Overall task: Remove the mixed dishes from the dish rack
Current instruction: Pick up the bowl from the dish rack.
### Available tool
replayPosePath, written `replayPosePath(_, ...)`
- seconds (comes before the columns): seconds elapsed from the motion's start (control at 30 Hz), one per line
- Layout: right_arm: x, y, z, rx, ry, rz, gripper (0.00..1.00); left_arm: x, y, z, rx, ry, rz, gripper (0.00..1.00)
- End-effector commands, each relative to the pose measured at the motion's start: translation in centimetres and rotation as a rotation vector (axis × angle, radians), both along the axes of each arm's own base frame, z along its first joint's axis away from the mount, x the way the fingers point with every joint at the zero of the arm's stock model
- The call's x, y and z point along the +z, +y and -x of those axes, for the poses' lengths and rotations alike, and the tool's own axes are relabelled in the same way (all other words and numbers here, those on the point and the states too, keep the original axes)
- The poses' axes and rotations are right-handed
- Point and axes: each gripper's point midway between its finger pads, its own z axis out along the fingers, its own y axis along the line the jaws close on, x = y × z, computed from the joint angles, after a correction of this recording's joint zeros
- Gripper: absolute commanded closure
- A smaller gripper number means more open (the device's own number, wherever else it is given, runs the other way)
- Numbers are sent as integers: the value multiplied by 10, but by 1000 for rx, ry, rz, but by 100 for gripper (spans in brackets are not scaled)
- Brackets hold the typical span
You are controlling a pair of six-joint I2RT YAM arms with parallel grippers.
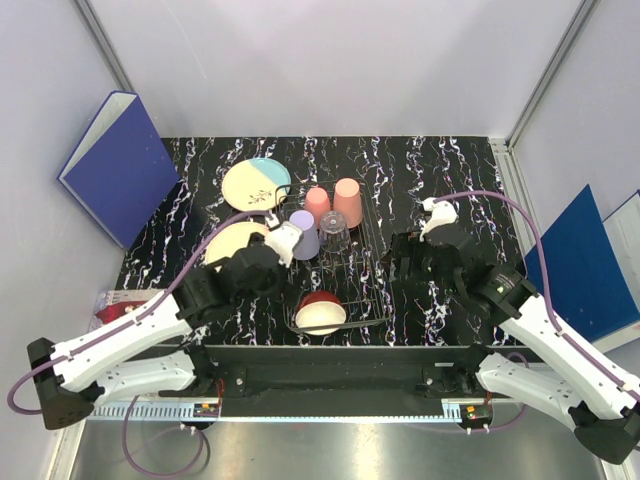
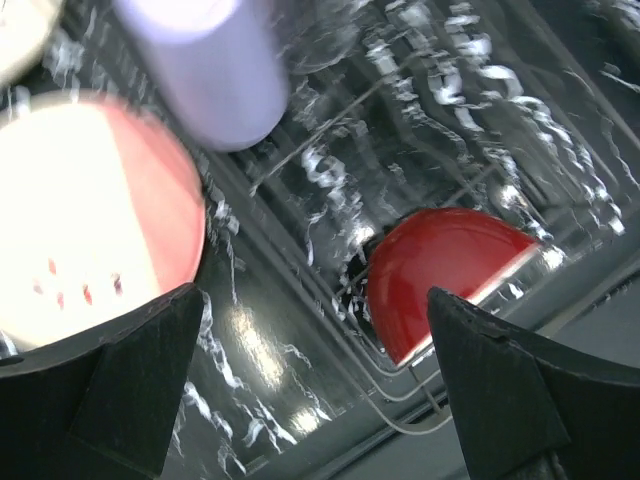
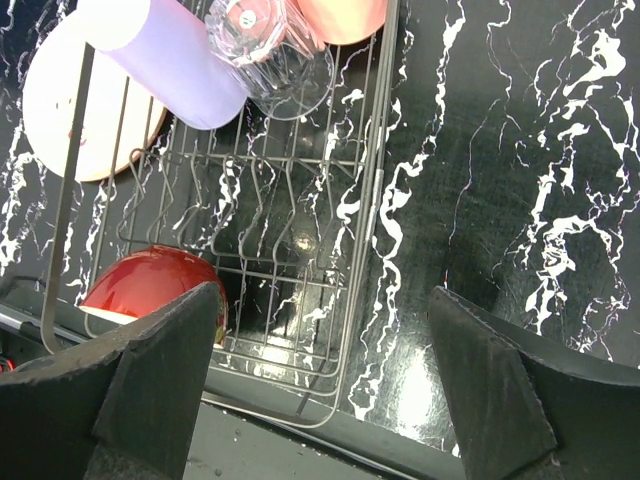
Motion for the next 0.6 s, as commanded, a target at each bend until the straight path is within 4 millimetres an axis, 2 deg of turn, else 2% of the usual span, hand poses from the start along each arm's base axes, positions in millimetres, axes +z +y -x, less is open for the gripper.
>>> replayPosePath(0.0,1,1,-2,5,-24,4,7,51,-35,18,-322,-268,109,1)
replayPosePath(0.07,3,2,-1,6,-30,-12,7,58,-37,23,-422,-351,90,1)
replayPosePath(0.13,5,3,0,8,-33,-29,7,49,-41,27,-517,-371,30,1)
replayPosePath(0.3,6,3,3,12,-29,-46,7,7,-56,39,-674,-311,-71,1)
replayPosePath(0.47,5,0,5,1,-33,-49,6,-14,-70,50,-777,-276,-89,3)
replayPosePath(0.57,4,-1,5,-2,-25,-44,5,-15,-73,51,-785,-288,-89,3)
